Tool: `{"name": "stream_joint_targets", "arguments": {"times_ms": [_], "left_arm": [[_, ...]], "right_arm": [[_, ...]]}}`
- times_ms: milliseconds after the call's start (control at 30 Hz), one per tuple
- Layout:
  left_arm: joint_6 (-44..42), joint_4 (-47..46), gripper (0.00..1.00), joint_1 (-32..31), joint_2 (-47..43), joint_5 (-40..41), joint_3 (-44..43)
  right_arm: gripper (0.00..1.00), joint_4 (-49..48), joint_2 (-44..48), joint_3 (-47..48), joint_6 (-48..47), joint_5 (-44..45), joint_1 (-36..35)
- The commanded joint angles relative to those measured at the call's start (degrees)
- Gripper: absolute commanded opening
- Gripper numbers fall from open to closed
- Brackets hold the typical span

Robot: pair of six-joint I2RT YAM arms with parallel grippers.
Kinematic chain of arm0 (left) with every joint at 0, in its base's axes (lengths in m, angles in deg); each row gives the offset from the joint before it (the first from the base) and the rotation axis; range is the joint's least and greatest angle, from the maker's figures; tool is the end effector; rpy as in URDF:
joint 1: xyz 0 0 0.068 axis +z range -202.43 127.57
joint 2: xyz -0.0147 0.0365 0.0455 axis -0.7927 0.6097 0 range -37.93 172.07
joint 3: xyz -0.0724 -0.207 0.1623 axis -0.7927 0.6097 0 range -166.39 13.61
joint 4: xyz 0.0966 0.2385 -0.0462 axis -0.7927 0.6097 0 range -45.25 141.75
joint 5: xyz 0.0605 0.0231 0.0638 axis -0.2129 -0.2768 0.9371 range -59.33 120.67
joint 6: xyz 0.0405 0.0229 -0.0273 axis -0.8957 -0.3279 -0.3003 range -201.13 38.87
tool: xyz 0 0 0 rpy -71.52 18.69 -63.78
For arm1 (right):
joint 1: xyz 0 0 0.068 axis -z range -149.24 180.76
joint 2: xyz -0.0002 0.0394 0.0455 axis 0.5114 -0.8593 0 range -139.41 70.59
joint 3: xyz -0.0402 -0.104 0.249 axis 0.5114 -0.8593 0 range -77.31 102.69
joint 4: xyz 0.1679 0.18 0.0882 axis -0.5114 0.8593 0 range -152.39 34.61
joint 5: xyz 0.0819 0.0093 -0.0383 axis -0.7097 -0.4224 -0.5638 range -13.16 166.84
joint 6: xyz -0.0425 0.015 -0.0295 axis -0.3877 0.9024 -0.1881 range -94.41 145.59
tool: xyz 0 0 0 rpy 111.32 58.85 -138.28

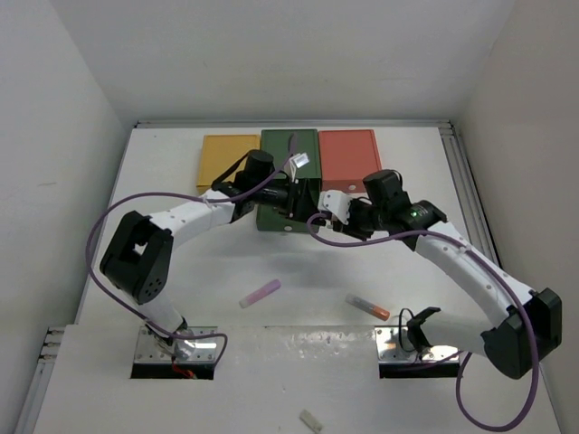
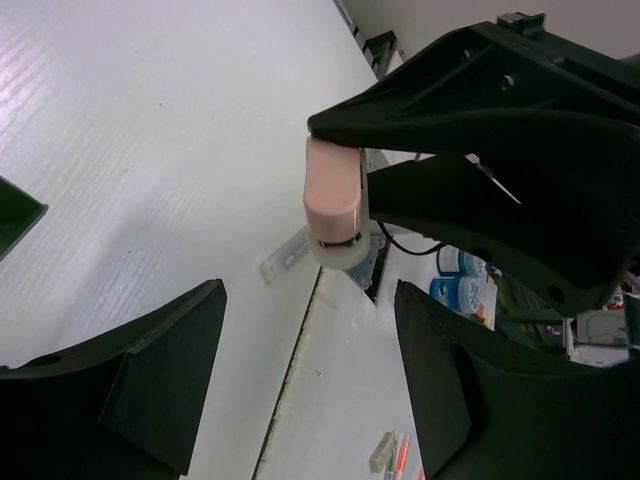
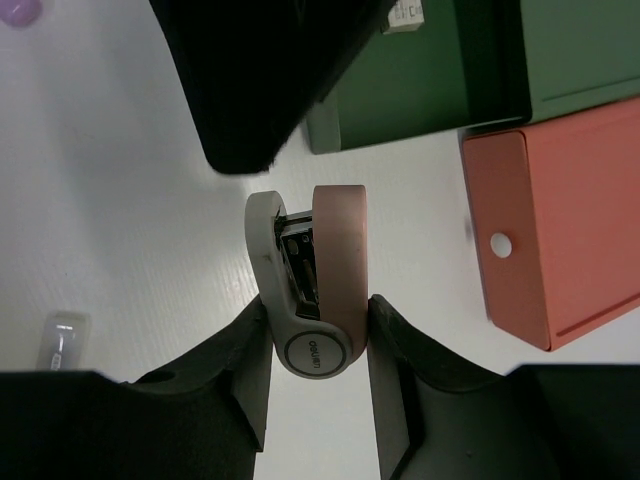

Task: Sort the stationery into containers
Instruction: Pick up the stapler from the center of the board, then place the stapler in the drawer.

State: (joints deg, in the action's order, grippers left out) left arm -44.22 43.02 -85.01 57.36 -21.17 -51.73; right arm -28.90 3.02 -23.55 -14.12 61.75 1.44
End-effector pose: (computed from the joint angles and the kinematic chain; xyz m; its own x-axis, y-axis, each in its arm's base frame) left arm 0.2977 -0.2233 0.2607 -0.8690 0.1149 -0.4813 0.4936 0.2710 -0.8264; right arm 0.2090 0.1281 0.2776 -0.0927 -0.7595 -0.6439 -0.8916 0.3512 -0.2859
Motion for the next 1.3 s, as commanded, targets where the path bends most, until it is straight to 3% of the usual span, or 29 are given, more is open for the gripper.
{"name": "stream_joint_targets", "arguments": {"times_ms": [0,467,1267], "left_arm": [[-1.13,0.33,0.74,-1.61,0.34,1.82,-2.42],[-1.13,-1.25,0.70,-3.02,0.95,3.32,-3.83],[0.89,-4.06,0.45,-5.57,3.33,-2.57,-4.01]], "right_arm": [[0.17,-1.24,-0.45,3.98,-1.17,0.85,-1.53],[0.17,2.10,-0.98,4.95,-0.55,0.68,-4.43],[0.17,3.24,-1.25,5.31,-3.10,1.56,-6.80]]}}
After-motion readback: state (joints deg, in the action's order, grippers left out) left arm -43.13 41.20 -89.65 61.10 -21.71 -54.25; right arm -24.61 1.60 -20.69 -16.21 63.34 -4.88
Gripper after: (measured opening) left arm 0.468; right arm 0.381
